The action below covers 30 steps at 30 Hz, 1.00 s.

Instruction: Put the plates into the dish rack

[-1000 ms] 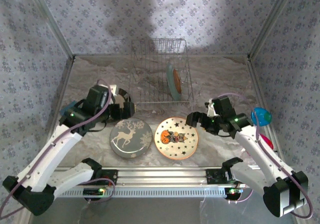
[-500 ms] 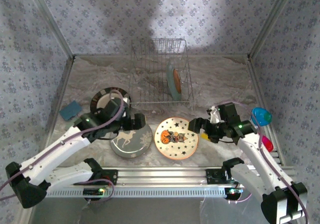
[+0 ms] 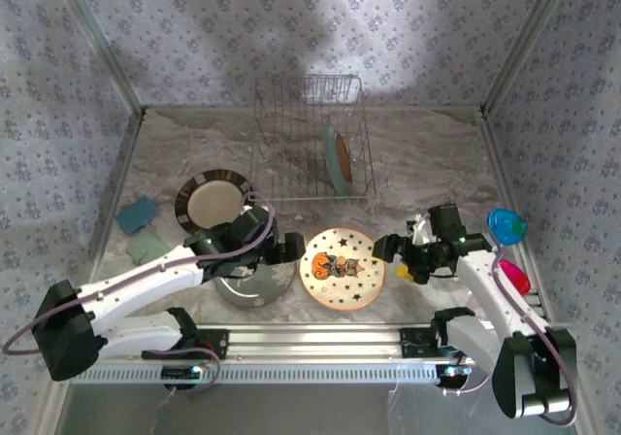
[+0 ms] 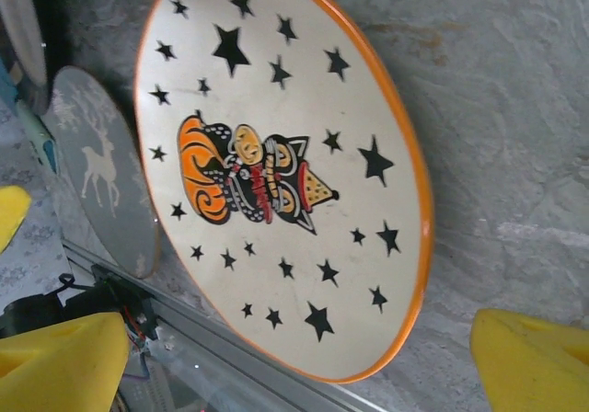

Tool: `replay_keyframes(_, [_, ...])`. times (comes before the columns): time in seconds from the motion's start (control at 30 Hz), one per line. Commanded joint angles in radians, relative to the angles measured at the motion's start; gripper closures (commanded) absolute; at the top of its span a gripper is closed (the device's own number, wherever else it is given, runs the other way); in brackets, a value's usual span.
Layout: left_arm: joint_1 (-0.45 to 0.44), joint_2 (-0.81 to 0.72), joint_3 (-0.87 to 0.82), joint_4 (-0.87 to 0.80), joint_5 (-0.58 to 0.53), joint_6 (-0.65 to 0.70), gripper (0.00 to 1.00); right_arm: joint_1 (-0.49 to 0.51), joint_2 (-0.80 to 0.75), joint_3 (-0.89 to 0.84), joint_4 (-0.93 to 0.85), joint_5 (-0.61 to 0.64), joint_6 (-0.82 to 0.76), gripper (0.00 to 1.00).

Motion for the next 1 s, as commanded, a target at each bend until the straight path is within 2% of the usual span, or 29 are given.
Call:
replay_keyframes(0.0, [-0.020,0.038,0.017,0.097,0.034,-0.014,0.01,0.002,0.030,-0.008,0.072,-0.020,-0.015,0.04])
replay_keyframes(0.4, [-0.091,0.172,0.057,0.203,0.057,-0.043,0.01,0.019,0.127,-0.027,0.167,-0.036,-0.035,0.07])
replay_keyframes(0.97, [-0.184,0.273,0.074,0.268,0.059,-0.107,0.01,0.097,0.158,-0.081,0.282,-0.008,0.019,0.10])
